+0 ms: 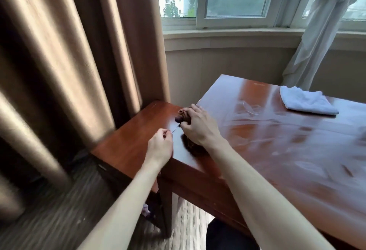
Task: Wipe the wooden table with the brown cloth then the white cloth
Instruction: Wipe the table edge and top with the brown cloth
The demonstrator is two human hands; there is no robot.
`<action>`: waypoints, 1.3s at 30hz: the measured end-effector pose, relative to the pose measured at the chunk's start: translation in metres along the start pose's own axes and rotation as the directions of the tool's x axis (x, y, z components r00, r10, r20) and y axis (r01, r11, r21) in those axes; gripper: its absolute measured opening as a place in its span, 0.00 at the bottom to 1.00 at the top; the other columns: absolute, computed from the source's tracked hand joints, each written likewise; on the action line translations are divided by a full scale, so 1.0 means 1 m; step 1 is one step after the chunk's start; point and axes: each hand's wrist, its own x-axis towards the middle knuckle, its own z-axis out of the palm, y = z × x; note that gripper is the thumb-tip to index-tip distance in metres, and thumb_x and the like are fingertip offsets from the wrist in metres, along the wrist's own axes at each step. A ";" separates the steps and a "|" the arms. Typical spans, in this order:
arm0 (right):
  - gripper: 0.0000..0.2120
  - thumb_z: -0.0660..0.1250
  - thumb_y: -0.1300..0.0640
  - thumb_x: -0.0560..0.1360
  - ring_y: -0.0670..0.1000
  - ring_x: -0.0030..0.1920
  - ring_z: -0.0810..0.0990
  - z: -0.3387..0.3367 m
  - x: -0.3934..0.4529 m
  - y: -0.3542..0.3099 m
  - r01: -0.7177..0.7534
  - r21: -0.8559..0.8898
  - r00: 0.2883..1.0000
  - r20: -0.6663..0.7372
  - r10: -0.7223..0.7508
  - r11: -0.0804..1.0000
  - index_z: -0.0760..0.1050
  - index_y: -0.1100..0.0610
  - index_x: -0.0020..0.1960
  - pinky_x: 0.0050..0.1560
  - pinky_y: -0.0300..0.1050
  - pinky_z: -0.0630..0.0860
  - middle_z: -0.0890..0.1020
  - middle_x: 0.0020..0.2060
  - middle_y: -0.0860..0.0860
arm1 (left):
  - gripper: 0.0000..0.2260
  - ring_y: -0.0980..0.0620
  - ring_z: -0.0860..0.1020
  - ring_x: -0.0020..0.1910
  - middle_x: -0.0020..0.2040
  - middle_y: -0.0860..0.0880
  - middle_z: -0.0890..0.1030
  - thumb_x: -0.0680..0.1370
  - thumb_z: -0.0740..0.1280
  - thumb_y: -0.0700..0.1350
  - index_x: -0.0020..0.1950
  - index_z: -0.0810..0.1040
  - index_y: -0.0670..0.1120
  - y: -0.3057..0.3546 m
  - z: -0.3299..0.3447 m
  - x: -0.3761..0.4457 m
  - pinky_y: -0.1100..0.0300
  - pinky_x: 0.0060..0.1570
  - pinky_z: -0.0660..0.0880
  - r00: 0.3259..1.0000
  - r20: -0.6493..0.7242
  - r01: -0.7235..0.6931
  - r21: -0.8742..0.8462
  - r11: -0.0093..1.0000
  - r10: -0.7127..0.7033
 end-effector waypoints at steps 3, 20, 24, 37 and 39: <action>0.21 0.65 0.49 0.76 0.46 0.76 0.64 0.005 -0.040 -0.008 0.117 0.085 0.992 0.038 -0.121 0.990 0.77 0.45 0.68 0.69 0.50 0.70 0.73 0.73 0.43 | 0.14 0.37 0.75 0.62 0.58 0.41 0.82 0.82 0.56 0.47 0.54 0.81 0.47 0.000 0.010 -0.002 0.54 0.51 0.66 0.996 -0.076 0.054 0.010 0.998 -0.053; 0.21 0.63 0.53 0.77 0.49 0.73 0.70 -0.001 -0.001 0.018 0.051 0.109 0.997 0.051 -0.057 0.993 0.75 0.43 0.69 0.67 0.49 0.70 0.74 0.72 0.44 | 0.23 0.40 0.68 0.72 0.71 0.41 0.75 0.86 0.47 0.49 0.66 0.79 0.46 0.002 0.006 -0.008 0.51 0.70 0.61 0.994 -0.031 0.103 -0.095 0.990 -0.107; 0.20 0.62 0.56 0.78 0.54 0.75 0.66 0.010 0.017 0.001 -0.106 -0.019 0.993 -0.050 0.105 0.994 0.76 0.53 0.69 0.69 0.49 0.67 0.73 0.73 0.50 | 0.25 0.41 0.69 0.72 0.70 0.41 0.76 0.86 0.46 0.52 0.66 0.79 0.45 0.002 0.006 -0.008 0.51 0.71 0.61 0.993 -0.032 0.110 -0.133 0.985 -0.115; 0.18 0.61 0.58 0.75 0.56 0.72 0.69 0.032 0.001 -0.036 -0.063 0.020 0.995 -0.075 0.064 0.998 0.79 0.53 0.64 0.70 0.50 0.69 0.77 0.66 0.48 | 0.21 0.46 0.72 0.69 0.67 0.46 0.77 0.86 0.48 0.50 0.66 0.78 0.47 -0.018 -0.058 -0.001 0.54 0.69 0.63 1.000 -0.010 0.019 0.006 1.000 -0.019; 0.20 0.63 0.57 0.78 0.49 0.76 0.64 0.028 -0.048 -0.049 0.119 0.133 0.992 -0.050 -0.113 0.984 0.77 0.48 0.68 0.71 0.47 0.67 0.75 0.71 0.43 | 0.20 0.48 0.72 0.68 0.66 0.46 0.77 0.86 0.48 0.50 0.65 0.78 0.48 -0.020 -0.064 0.000 0.57 0.67 0.63 0.999 -0.033 -0.021 -0.013 1.000 0.021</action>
